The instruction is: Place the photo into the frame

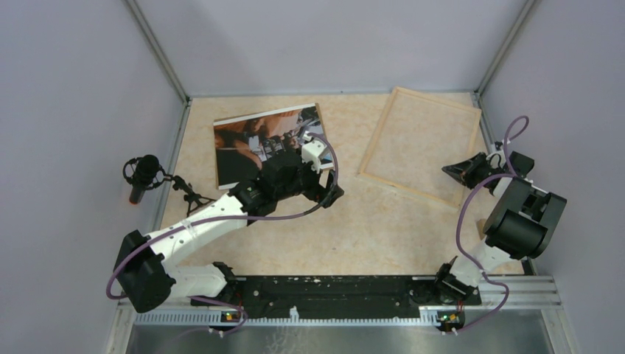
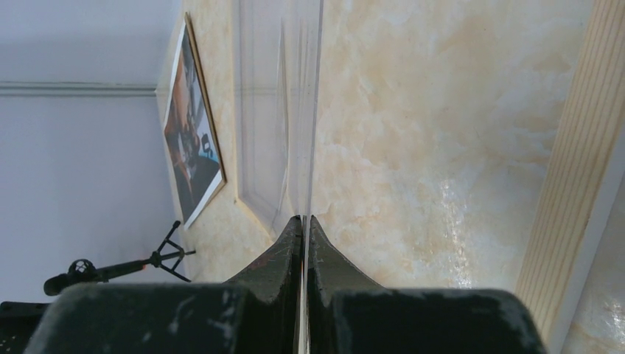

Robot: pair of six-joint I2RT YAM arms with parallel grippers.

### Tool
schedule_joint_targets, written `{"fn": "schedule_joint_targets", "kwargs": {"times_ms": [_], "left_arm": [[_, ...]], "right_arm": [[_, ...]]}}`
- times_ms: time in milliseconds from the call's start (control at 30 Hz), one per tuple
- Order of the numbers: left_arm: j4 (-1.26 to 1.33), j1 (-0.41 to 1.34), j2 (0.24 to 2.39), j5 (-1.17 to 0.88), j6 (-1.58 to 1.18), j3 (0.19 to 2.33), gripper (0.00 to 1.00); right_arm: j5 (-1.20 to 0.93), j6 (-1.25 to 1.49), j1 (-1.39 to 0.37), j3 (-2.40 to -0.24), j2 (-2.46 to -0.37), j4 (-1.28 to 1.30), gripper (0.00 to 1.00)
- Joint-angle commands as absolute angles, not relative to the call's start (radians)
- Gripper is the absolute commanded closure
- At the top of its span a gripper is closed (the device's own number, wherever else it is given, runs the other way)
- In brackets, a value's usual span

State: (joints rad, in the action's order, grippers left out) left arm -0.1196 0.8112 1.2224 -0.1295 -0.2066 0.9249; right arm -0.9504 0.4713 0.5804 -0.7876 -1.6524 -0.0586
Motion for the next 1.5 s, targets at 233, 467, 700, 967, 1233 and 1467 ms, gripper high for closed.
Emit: {"fn": "schedule_joint_targets", "kwargs": {"times_ms": [233,467,700,967,1233,1467], "left_arm": [[-0.080,0.823,1.216,-0.117,-0.192,0.923,0.02],[-0.080,0.823,1.216,-0.118,-0.192,0.923,0.02],[-0.081,0.826,1.217,-0.120,-0.192,0.924,0.02],[-0.081,0.827,1.218,-0.118,-0.192,0.923,0.02],[-0.080,0.828,1.221,-0.121,-0.192,0.925,0.02],[-0.080,0.828,1.225,-0.120,-0.192,0.925,0.02]], "right_arm": [[-0.943,0.433,0.594,-0.802,-1.654,-0.091,1.00],[-0.932,0.426,0.594,-0.799,-1.646,-0.083,1.00],[-0.920,0.420,0.594,-0.792,-1.637,-0.074,1.00],[-0.902,0.411,0.594,-0.781,-1.628,-0.071,1.00],[-0.898,0.411,0.590,-0.773,-1.625,-0.066,1.00],[-0.890,0.409,0.576,-0.757,-1.623,-0.054,1.00]]}}
